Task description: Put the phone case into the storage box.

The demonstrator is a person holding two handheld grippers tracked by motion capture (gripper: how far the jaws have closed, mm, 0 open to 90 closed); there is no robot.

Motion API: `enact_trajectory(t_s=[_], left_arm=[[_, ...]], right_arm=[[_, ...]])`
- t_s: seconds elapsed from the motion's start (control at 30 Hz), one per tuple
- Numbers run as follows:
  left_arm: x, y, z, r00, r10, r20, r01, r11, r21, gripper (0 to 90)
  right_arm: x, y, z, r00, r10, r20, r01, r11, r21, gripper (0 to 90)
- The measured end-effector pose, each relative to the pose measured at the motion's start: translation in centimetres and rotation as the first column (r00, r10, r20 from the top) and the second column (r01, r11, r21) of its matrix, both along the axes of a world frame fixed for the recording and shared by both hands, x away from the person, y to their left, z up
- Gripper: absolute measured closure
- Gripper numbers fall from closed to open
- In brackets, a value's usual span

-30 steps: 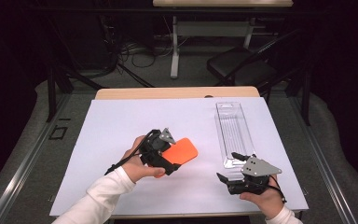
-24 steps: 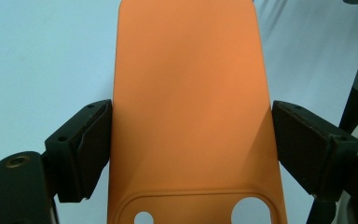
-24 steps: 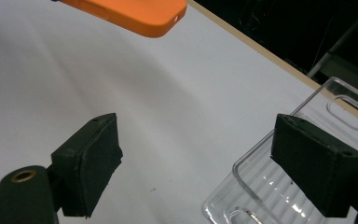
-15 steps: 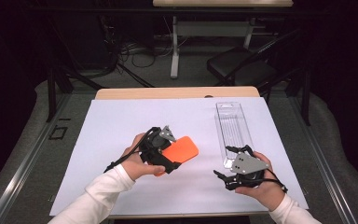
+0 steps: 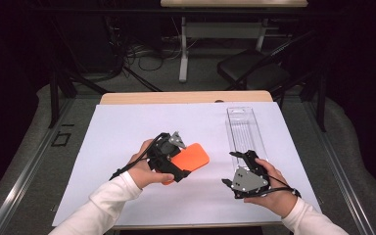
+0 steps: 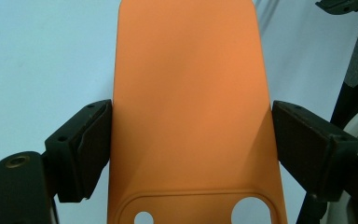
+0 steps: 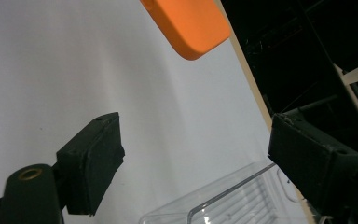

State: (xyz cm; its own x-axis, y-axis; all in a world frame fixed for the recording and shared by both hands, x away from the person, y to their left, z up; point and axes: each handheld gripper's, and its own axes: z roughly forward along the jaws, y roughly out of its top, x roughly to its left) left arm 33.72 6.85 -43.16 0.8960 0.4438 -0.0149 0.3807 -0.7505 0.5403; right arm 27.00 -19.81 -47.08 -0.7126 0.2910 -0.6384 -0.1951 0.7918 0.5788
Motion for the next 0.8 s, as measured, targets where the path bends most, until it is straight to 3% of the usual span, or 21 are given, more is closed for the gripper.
enact_trajectory(t_s=[0.1,0.2,0.23,0.37,0.8], left_arm=[[0.0,0.0,0.1,1.0,-0.003,-0.002,0.003,1.0,-0.001,16.0],[0.0,-0.1,0.2,1.0,-0.005,-0.001,0.005,1.0,-0.002,16.0],[0.0,-0.2,0.2,1.0,-0.007,-0.002,0.007,1.0,-0.002,16.0],[0.0,-0.4,0.3,0.9999,-0.011,-0.002,0.011,0.9999,-0.005,16.0],[-0.1,-1.0,0.1,0.9997,-0.024,-0.003,0.024,0.9997,0.0,15.9]], right_arm=[[-0.3,0.3,0.0,0.9973,0.028,0.068,-0.023,0.997,-0.07,19.1],[-0.3,0.5,-0.2,0.9945,0.049,0.092,-0.041,0.996,-0.081,19.1],[-0.3,0.6,-0.1,0.9914,0.065,0.113,-0.052,0.993,-0.109,19.2],[-0.5,1.2,-0.2,0.9845,0.089,0.151,-0.067,0.987,-0.144,19.3],[-0.6,2.4,-0.9,0.9738,0.116,0.196,-0.081,0.981,-0.178,20.1]])
